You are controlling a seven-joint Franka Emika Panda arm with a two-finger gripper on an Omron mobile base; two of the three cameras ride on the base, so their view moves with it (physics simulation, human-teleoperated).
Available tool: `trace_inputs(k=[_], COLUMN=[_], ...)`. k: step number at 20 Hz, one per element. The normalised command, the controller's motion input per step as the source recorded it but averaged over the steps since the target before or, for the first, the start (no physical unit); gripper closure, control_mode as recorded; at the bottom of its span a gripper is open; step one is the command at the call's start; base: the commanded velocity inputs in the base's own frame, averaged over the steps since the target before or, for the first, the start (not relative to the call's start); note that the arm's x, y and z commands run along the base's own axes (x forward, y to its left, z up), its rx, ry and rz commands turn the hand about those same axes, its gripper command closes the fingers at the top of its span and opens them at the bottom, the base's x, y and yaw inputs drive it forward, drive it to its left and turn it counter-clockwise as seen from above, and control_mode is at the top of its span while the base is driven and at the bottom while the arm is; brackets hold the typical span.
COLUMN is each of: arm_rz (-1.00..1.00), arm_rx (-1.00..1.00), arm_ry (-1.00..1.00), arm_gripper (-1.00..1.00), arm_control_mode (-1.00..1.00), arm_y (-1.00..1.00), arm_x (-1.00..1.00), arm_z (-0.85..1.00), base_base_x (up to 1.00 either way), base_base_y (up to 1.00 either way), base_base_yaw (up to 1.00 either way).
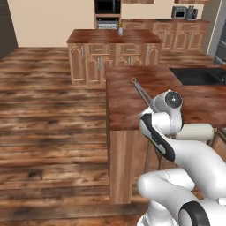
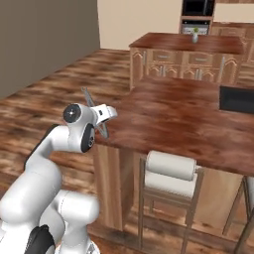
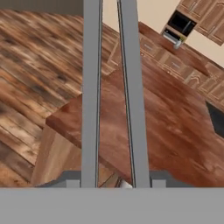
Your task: Pick up the tongs from the counter and place them near the plate next to the oven.
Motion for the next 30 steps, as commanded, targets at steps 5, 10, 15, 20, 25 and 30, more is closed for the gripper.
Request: trace_inputs(k=[5, 10, 15, 20, 25, 30], arm_rz=[0.00, 0.00, 0.00, 0.00, 0.00, 0.00], arm_rx=[0.00, 0.00, 0.00, 0.00, 0.00, 0.00], arm_ry=[0.00, 0.00, 0.00, 0.00, 0.00, 0.00], arm_gripper=[1.00, 1.00, 1.00, 1.00, 1.00, 1.00], arm_control_mode=[1.00, 1.00, 1.00, 1.00, 1.00, 1.00], arm_y=[0.00, 0.00, 0.00, 0.00, 0.00, 0.00], arm_x=[0.00, 0.00, 0.00, 0.00, 0.00, 0.00], arm_z=[0.00, 0.00, 0.00, 0.00, 0.00, 0.00], base_base_x=[0.44, 0.50, 0.57, 0.68, 0.94, 1.00], base_base_y=[1.00, 1.00, 1.00, 1.00, 0.82, 0.54], base_base_yaw=[-0.13, -0.23, -0.36, -0.41, -0.40, -0.38])
